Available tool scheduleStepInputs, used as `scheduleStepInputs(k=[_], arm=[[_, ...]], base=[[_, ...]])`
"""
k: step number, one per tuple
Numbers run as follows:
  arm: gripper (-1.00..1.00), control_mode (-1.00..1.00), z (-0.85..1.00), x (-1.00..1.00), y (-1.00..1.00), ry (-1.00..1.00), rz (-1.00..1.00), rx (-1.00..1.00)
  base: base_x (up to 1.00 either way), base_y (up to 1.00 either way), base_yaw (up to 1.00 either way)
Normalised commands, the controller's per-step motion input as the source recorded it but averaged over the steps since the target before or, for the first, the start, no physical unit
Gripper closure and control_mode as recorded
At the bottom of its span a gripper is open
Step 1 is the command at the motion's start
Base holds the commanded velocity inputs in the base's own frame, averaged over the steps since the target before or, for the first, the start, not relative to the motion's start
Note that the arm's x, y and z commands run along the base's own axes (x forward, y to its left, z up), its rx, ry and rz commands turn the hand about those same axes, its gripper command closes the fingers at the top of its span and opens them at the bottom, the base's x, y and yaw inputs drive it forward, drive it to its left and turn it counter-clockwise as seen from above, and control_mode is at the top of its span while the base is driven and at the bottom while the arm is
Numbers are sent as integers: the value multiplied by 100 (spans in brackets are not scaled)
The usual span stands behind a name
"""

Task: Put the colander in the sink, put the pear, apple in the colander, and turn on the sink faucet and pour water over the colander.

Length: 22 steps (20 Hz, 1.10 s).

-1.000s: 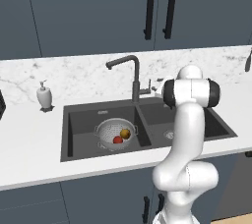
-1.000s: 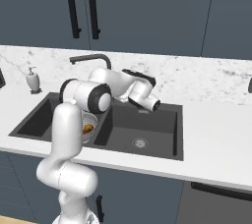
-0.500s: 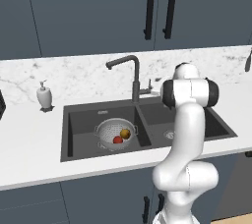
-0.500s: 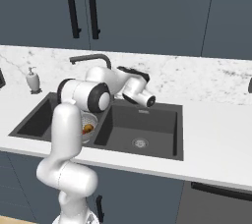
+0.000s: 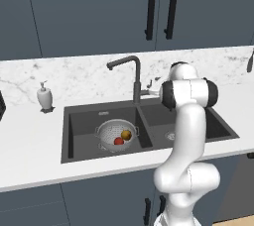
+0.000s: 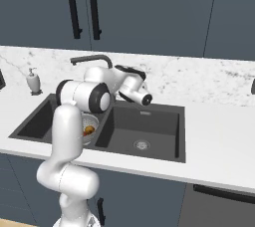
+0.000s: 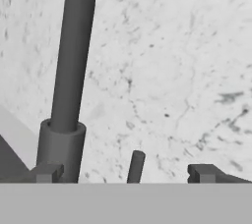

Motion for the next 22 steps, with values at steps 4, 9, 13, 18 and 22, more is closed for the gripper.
scheduleStepInputs(k=[4, 9, 13, 18, 22], arm=[[-100, -100, -5, 16, 0, 0, -7, -4], [-100, -100, -11, 15, 0, 0, -6, -3], [-100, -100, -12, 21, 0, 0, -7, -1], [-100, -100, -9, 32, 0, 0, -8, 0], [-100, -100, -1, 34, 0, 1, -8, 0]], base=[[0, 0, 0], [0, 0, 0], [0, 0, 0], [0, 0, 0], [0, 0, 0]])
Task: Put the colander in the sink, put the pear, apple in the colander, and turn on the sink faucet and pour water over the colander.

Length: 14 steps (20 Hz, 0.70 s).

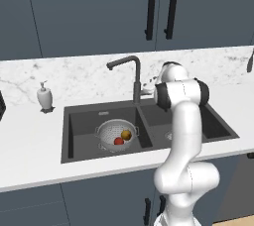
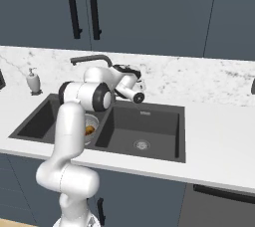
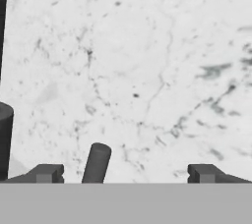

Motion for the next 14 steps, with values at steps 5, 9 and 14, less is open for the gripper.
scheduleStepInputs(k=[5, 9, 14], arm=[[-100, -100, -1, 27, 0, 1, -6, 0], [-100, -100, -6, 19, 0, 2, -7, 0], [-100, -100, -7, 20, 0, 7, -7, 0]], base=[[0, 0, 0], [0, 0, 0], [0, 0, 0]])
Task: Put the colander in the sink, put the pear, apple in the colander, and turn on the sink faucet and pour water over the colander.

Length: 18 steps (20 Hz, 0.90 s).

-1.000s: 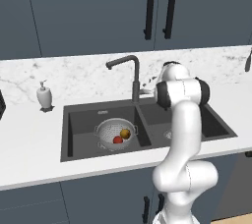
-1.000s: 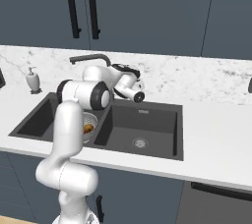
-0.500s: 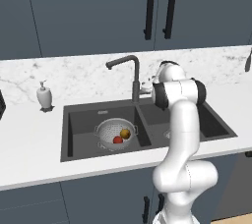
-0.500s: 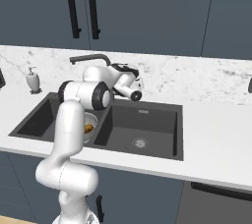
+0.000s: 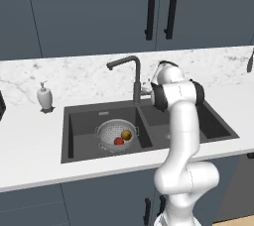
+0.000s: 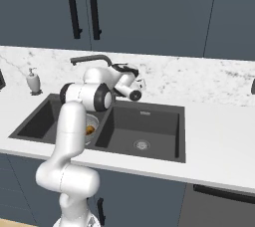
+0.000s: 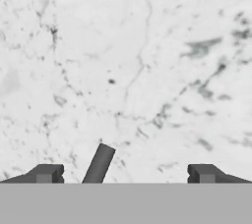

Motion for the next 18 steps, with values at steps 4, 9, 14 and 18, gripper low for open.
scheduleStepInputs(k=[4, 9, 14, 18], arm=[[100, -100, -4, 17, 0, 7, -7, 0], [100, -100, 0, 15, 0, 3, -6, 0], [100, -100, -2, 20, 0, 0, -7, 0], [100, -100, -9, 15, -1, 0, -8, 0]], base=[[0, 0, 0], [0, 0, 0], [0, 0, 0], [0, 0, 0]])
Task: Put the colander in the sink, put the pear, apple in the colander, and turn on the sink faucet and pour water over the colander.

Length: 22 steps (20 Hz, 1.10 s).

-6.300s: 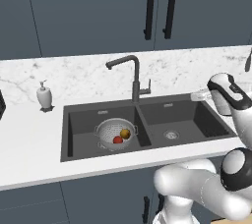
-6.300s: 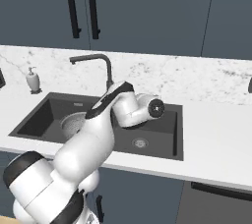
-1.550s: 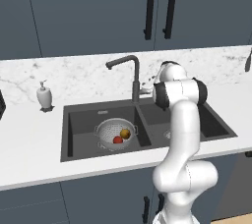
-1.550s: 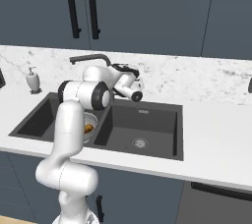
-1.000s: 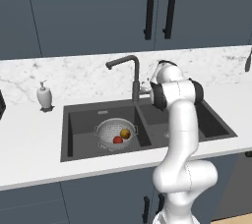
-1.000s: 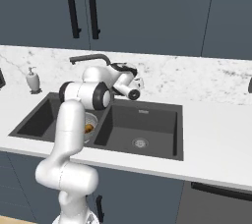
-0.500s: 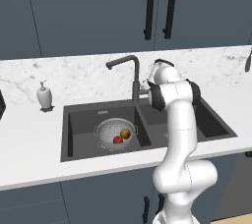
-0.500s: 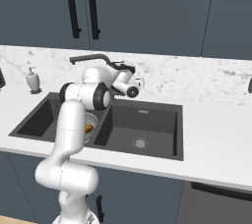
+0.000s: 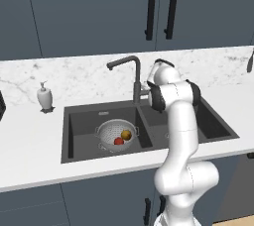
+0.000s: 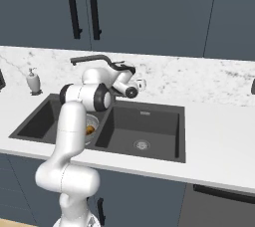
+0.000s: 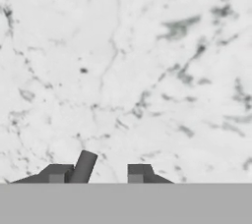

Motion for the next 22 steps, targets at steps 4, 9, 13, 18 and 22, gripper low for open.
scheduleStepInputs(k=[4, 9, 13, 18, 22], arm=[[100, -100, -3, 25, -9, 0, -8, 0], [100, -100, -8, 26, -32, 7, -10, 0], [100, -100, -10, 25, -56, 12, -12, 0], [100, -100, -13, 20, -66, 15, -14, 0], [100, -100, -19, 15, -72, 15, -13, 0]], base=[[0, 0, 0], [0, 0, 0], [0, 0, 0], [0, 0, 0], [0, 0, 0]])
